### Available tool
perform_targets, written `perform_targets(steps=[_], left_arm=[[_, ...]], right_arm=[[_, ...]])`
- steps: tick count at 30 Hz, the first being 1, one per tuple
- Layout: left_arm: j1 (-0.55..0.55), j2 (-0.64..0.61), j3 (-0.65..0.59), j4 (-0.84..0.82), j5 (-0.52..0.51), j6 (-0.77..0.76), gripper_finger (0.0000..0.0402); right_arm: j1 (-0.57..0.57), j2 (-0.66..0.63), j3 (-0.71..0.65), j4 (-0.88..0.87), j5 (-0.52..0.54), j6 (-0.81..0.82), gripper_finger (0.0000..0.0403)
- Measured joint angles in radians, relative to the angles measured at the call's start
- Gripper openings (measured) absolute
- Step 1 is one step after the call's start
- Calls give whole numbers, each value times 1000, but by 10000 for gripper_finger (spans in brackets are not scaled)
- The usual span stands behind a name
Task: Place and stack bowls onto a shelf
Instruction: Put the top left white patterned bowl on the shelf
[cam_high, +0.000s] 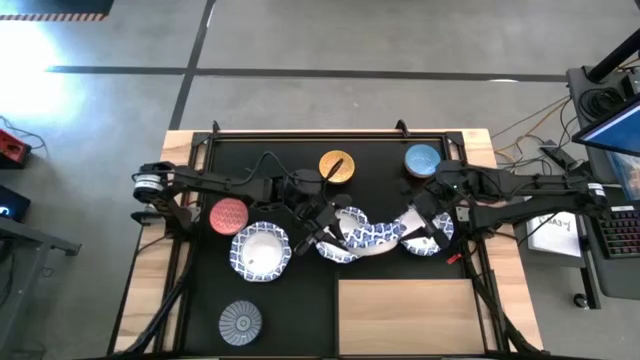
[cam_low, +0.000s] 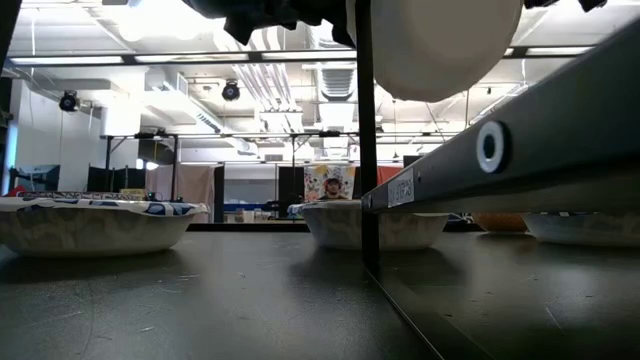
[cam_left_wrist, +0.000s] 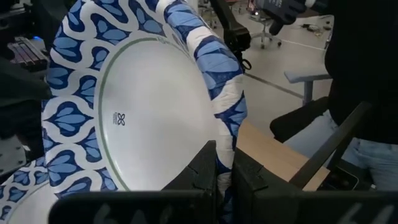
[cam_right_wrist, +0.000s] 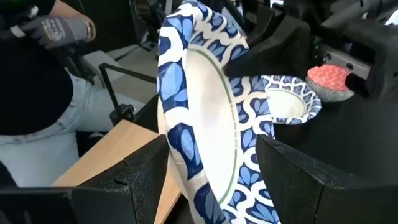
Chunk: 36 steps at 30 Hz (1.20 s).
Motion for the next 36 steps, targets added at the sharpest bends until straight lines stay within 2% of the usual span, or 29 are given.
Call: perform_targets(steps=[3,6,16,23,28,36], left_arm=[[0,0,0,-1,-1,0,0],[0,0,0,-9,-1,0,0],[0,0,0,-2,-2,-6,0],[-1,0,-1,8,-25,-45,13],[-2,0,-1,43,-66,-68,57],[-19,0,-1,55,-54,-70,134]], right_arm=[[0,19,0,7,-46,-3,225],[0,30,0,30,-73,31,196],[0,34,0,29,-178,89,20],[0,34,0,28,-179,90,12],[0,34,0,28,-169,101,11],[0,34,0,19,-170,228,11]])
